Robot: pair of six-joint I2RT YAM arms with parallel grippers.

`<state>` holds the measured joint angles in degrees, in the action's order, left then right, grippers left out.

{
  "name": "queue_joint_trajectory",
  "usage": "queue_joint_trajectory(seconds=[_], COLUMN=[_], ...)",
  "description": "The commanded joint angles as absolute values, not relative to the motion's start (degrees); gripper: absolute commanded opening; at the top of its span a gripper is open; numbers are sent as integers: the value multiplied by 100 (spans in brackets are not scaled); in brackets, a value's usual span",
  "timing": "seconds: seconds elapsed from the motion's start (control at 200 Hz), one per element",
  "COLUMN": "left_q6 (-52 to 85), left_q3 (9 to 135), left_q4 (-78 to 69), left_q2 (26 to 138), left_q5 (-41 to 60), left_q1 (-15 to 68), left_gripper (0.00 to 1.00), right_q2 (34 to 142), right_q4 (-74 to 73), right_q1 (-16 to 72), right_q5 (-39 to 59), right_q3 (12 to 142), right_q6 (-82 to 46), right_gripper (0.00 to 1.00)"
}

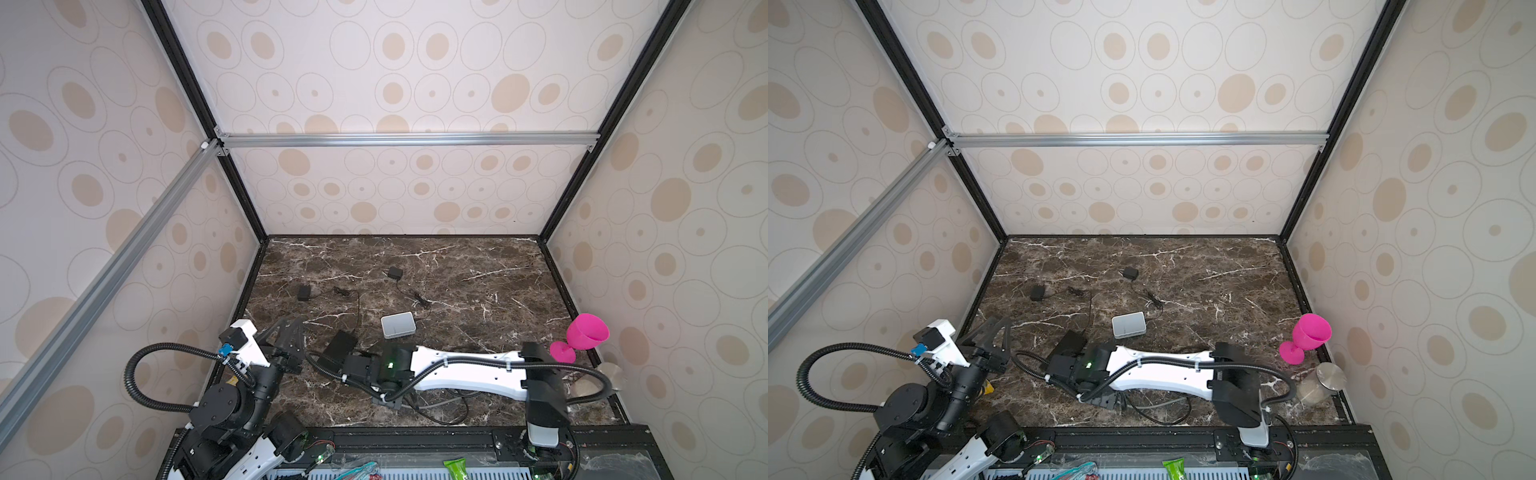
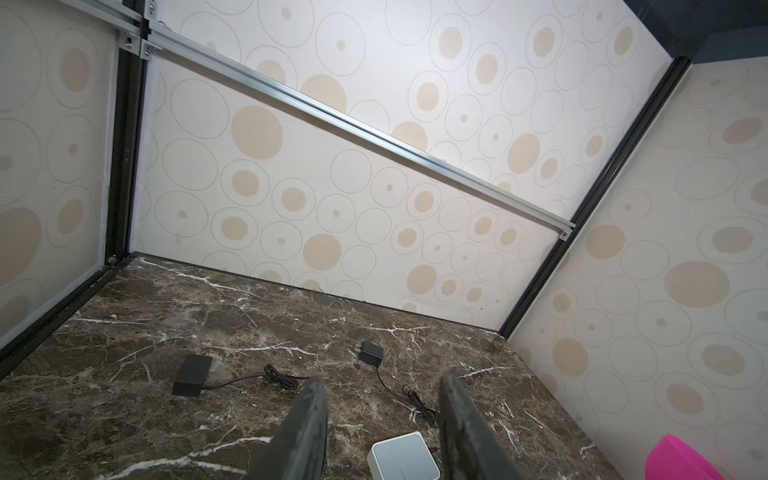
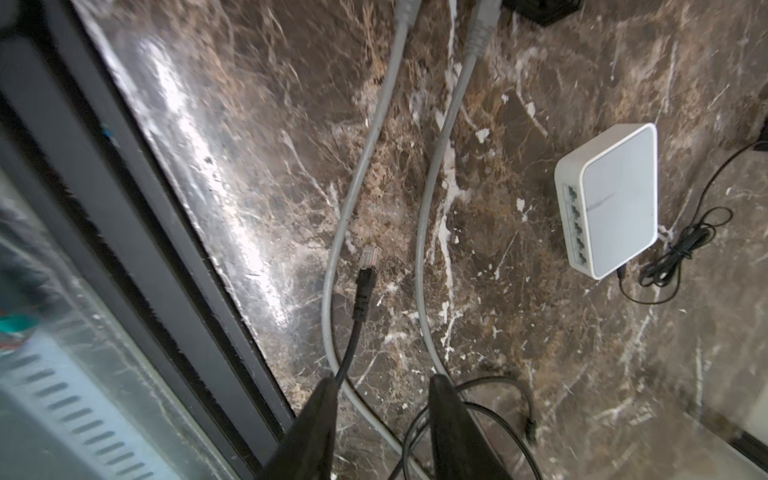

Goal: Insert the plug into the switch port

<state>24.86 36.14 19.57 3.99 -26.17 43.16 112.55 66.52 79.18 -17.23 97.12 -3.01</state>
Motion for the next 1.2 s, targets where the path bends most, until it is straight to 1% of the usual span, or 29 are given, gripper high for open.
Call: queue_joint_trajectory(seconds=[0.0,0.105,0.32,0.71,1.195], left_q6=[2581,2524,2489,2497,2499], left_q3=[3568,3567,3560,3524,3516], left_q4=[2112,2075,2034,2023,2022], left_q2=[391,489,633,474,441], left_q5=[-2882,-2791,-2568,-2618,-2636], left_q1=[4380,4377,4387,4406,4428], left_gripper=[44,44,44,44,43], right_q2=[11708,11993,12155,12397,12682], right_q4=[7830,7793,7529,7218,7276], right_q1=[8018,8062,8074,8086,8086], right_q5=[-2192,-2185,-2246,-2007,-2266], right_q3=[10154,10231,9989,9783,9957], right_q6=[-395,-403,-266,-69,-208], right_gripper=[39,39,39,36,36])
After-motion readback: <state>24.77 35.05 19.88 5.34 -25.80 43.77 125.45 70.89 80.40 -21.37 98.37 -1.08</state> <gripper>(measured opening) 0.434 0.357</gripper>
